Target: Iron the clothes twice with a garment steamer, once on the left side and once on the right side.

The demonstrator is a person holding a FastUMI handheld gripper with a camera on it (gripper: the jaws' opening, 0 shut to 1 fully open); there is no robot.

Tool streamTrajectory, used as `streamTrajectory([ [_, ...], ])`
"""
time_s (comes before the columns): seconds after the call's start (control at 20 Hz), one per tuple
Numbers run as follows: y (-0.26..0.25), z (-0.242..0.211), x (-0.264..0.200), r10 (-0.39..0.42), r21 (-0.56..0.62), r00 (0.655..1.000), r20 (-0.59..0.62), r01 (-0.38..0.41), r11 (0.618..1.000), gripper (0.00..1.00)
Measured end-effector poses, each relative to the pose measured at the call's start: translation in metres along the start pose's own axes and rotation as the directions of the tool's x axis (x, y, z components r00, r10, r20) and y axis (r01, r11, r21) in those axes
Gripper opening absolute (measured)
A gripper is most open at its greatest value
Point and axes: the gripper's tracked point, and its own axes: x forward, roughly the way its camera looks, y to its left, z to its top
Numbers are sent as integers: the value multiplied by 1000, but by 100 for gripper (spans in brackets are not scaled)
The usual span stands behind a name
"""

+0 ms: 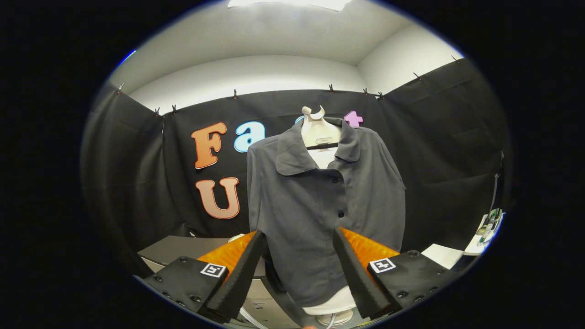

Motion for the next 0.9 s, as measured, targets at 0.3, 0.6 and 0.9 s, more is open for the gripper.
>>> streamTrajectory([
  [0.3,48,-6,18,54,-17,996,-67,-55,998,98],
  [0.6,140,-16,47,201,-57,963,-178,-214,975,98],
  [0.9,207,-59,119,201,-147,923,-328,-260,954,98],
])
